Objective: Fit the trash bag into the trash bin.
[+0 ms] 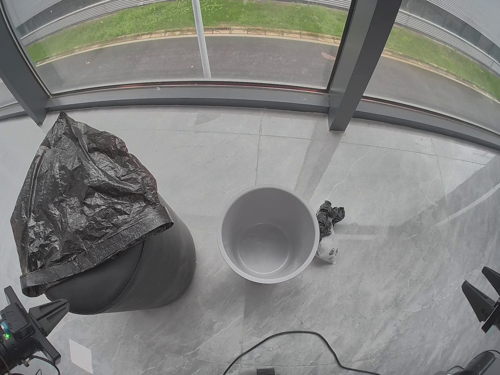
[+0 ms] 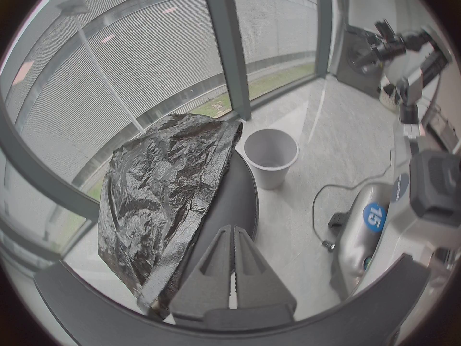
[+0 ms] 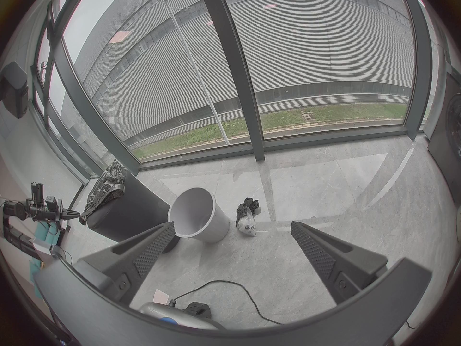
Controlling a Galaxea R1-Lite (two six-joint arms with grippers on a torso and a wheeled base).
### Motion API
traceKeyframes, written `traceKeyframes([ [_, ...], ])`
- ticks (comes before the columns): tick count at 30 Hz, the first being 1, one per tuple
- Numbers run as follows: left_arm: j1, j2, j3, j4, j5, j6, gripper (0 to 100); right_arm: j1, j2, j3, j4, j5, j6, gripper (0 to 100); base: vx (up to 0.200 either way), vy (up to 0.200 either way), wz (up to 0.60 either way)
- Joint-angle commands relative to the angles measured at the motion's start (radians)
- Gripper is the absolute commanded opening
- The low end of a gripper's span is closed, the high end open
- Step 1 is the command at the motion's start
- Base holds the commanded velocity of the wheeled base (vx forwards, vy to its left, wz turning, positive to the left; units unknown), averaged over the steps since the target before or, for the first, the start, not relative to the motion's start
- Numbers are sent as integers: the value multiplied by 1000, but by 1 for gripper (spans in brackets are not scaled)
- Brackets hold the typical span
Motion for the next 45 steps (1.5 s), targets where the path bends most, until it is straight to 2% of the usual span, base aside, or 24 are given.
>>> traceKeyframes([
  [1,-43,124,-33,-2,53,113,0,4,0,24,-2,3,1,100,0,0,0],
  [5,-68,173,-53,-12,97,170,0,6,-3,26,-1,3,1,100,0,0,0],
  [9,-139,243,-78,-98,122,164,0,6,-3,27,1,3,7,100,0,0,0],
  [16,-189,389,-112,-242,129,153,0,6,-1,27,4,6,32,100,0,0,0],
  [22,-257,464,-104,-376,192,149,0,6,2,30,6,6,38,100,0,0,0],
  [29,-372,429,-144,-402,307,124,0,7,0,36,6,6,39,100,0,0,0],
  [37,-379,400,-122,-399,355,123,0,7,7,47,4,8,39,100,0,0,0],
  [38,-379,403,-116,-397,358,124,100,7,3,47,4,8,39,100,0,0,0],
  [41,-381,418,-112,-396,361,133,100,7,0,49,6,8,39,100,0,0,0],
  [45,-393,440,-101,-407,427,204,100,7,2,56,6,8,39,100,0,0,0],
])
